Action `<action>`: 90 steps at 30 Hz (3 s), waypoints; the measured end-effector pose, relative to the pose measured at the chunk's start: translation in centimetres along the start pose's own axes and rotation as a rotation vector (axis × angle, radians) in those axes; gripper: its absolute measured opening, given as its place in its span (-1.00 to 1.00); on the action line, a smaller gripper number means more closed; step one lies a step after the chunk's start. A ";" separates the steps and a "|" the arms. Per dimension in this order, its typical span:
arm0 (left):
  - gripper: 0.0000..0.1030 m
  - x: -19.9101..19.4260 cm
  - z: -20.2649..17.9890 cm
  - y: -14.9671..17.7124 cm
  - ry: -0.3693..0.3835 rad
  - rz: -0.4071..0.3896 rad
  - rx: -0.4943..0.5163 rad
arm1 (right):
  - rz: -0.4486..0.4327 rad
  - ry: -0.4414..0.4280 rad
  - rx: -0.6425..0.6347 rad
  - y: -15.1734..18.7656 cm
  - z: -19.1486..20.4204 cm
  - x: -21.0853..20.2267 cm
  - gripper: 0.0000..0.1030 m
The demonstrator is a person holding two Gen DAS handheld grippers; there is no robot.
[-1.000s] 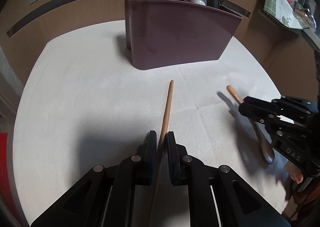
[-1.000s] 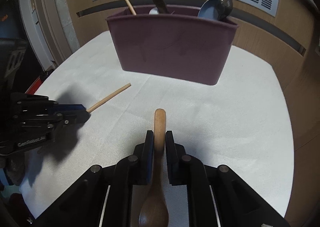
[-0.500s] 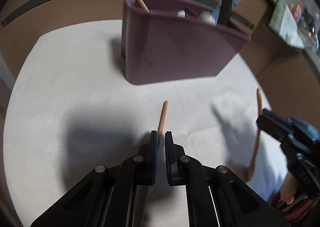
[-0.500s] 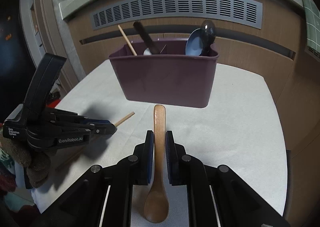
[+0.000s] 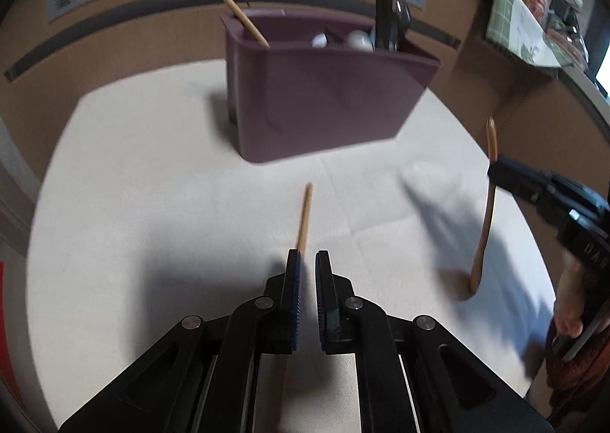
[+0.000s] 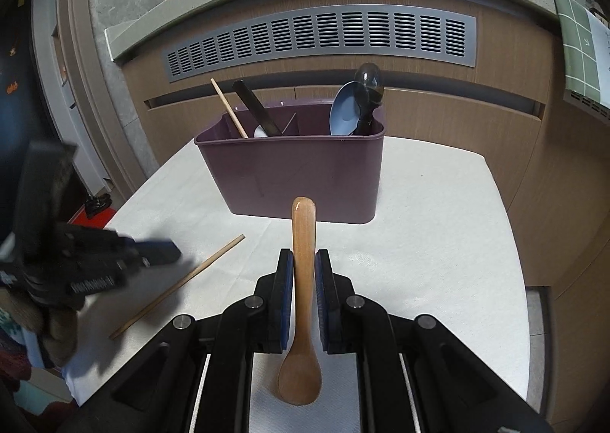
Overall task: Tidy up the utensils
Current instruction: 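Lift the wooden spoon with the right tool while the left tool lifts the chopstick, then carry the wooden spoon and chopstick over the caddy and open both tools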
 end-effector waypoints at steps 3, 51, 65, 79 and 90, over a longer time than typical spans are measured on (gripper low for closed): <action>-0.61 1.0 -0.5 0.4 -0.019 0.021 0.030 | -0.004 -0.001 0.002 0.1 0.1 -0.2 -0.80; -0.90 -21.0 -5.1 -12.9 0.031 -0.892 0.034 | -0.316 0.059 -0.021 -10.4 -0.3 -8.8 -0.80; -0.90 -18.6 1.0 -17.4 -0.038 -1.226 -0.167 | -0.371 0.065 -0.029 -18.6 -1.2 -6.2 -0.80; -0.90 -9.4 2.4 -17.4 -0.080 -1.104 -0.202 | -0.231 0.054 -0.027 -15.9 -1.1 2.4 -0.80; -0.85 -4.8 3.7 -12.6 0.018 -0.775 -0.226 | -0.017 0.031 -0.043 -11.2 -0.8 7.2 -0.79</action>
Point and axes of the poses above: each gripper's, at about its wrist camera, not at the fingertips, and x roughly the way its jaws point, z to its left, y to its underside, the point moved 5 cm from there along x, roughly the way its jaws point, and after that the axes turned 4 degrees about y, right-handed, at the moved point
